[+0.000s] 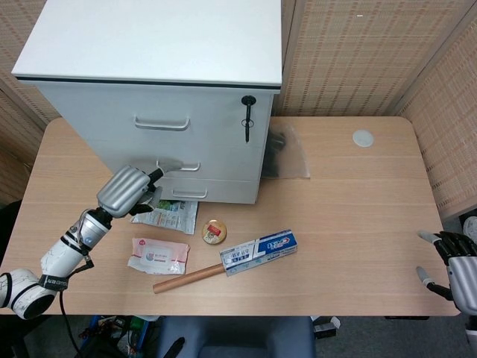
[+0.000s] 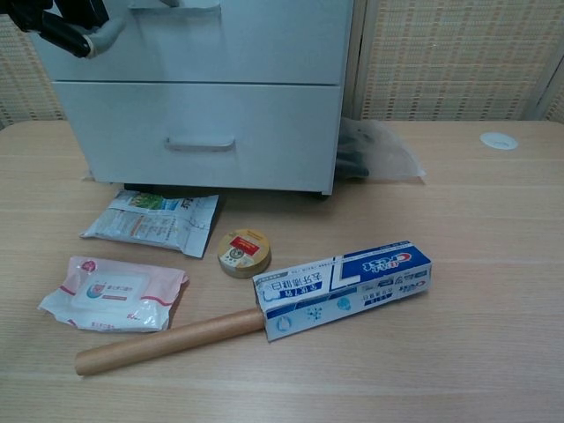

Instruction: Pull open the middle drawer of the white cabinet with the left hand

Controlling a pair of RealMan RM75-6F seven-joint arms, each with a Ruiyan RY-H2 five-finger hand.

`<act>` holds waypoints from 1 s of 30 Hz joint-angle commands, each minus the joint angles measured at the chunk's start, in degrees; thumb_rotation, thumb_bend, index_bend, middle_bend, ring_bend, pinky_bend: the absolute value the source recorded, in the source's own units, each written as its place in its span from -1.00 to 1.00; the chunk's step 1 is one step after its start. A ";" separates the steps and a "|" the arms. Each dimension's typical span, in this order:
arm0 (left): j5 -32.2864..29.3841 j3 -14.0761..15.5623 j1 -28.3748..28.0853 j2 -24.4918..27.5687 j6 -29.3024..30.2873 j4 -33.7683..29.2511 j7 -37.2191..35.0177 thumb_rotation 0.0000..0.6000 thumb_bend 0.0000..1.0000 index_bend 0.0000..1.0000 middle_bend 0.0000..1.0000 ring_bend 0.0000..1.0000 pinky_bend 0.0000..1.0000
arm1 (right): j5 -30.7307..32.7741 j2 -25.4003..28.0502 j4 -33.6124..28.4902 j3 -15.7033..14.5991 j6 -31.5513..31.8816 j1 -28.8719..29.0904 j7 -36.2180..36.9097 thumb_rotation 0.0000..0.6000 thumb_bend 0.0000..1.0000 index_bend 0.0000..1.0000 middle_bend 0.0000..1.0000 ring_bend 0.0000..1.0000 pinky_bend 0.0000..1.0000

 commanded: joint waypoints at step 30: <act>6.92 5.69 3.94 6.56 5.07 -9.94 3.74 1.00 0.36 -0.58 0.93 1.00 1.00 | -0.41 -0.02 0.09 0.00 0.58 -0.47 0.15 1.00 -0.53 -0.51 -0.39 -0.62 -0.67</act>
